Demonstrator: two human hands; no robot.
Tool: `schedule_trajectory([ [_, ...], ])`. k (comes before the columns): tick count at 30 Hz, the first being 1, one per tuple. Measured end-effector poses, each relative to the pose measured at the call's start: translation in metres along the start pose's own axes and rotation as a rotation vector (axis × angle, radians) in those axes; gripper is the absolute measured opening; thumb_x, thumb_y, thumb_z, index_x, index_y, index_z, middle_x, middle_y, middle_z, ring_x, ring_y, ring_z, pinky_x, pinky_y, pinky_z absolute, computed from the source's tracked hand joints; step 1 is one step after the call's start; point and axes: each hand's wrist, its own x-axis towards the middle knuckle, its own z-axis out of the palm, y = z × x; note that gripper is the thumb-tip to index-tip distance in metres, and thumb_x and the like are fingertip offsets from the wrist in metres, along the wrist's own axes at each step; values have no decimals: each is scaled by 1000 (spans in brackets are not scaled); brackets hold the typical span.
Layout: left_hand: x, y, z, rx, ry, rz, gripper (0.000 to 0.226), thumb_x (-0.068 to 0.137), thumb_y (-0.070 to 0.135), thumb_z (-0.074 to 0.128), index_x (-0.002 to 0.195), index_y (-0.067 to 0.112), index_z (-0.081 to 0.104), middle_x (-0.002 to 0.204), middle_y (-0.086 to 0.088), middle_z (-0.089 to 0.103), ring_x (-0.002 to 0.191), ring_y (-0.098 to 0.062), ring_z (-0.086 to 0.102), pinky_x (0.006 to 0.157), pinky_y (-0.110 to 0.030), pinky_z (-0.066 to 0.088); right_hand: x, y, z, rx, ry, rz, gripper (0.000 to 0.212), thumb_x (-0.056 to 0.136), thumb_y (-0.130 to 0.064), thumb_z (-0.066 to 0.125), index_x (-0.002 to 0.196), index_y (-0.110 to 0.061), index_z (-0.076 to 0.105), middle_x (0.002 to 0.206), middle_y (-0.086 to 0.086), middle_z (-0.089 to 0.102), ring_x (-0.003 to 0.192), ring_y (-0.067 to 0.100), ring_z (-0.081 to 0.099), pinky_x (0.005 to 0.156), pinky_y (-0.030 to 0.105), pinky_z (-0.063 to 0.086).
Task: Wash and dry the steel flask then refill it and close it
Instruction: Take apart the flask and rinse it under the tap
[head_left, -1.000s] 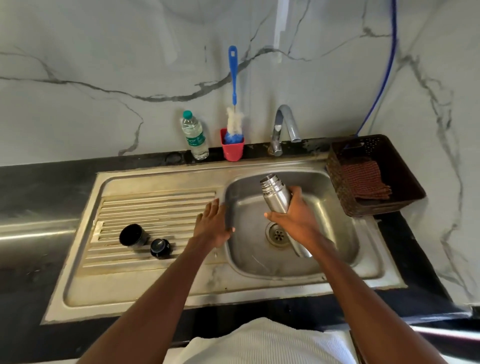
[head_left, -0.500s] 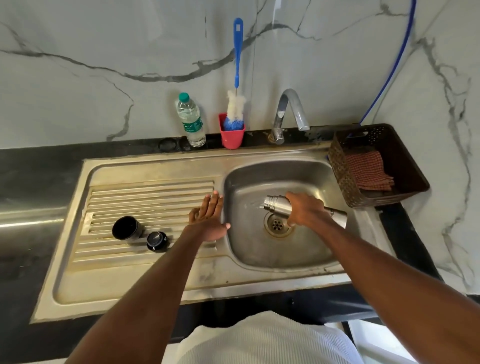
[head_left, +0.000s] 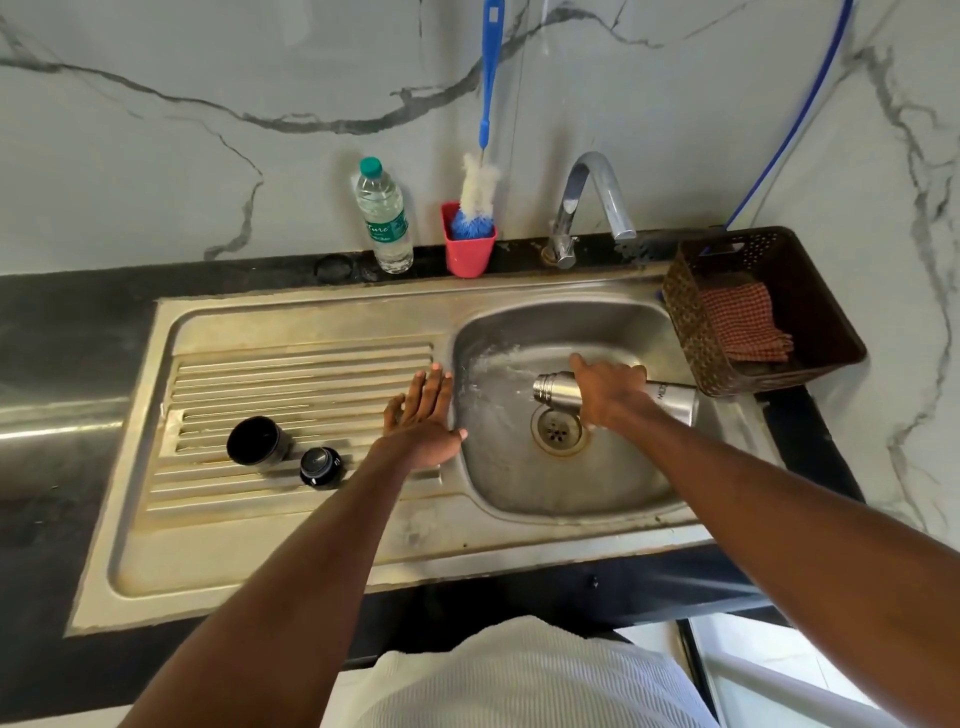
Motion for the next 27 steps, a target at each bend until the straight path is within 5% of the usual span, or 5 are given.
schedule_trajectory([
  [5,0,-1,2,-7,15,8,89,107,50,40,161,29,-27,163,9,-44,153,-14,-35,128,-46,-6,1,-13,-14,-229,55,-54,54,81,-49,77,126,-29,54,111,3,66,103,29,63,97,50,44],
  [10,-2,-1,1,-18,13,17,89,107,50,40,162,28,-26,163,9,-43,153,-14,-35,128,-45,-7,-9,-32,-32,-584,68,-36,39,90,-46,69,123,-25,69,126,8,68,126,36,57,118,73,2],
  [27,3,-4,3,-11,16,17,88,107,52,40,162,29,-26,164,8,-42,154,-15,-34,129,-47,-7,-41,-28,-61,-704,197,-30,44,92,-51,64,122,-19,69,121,11,66,121,34,58,122,68,10],
])
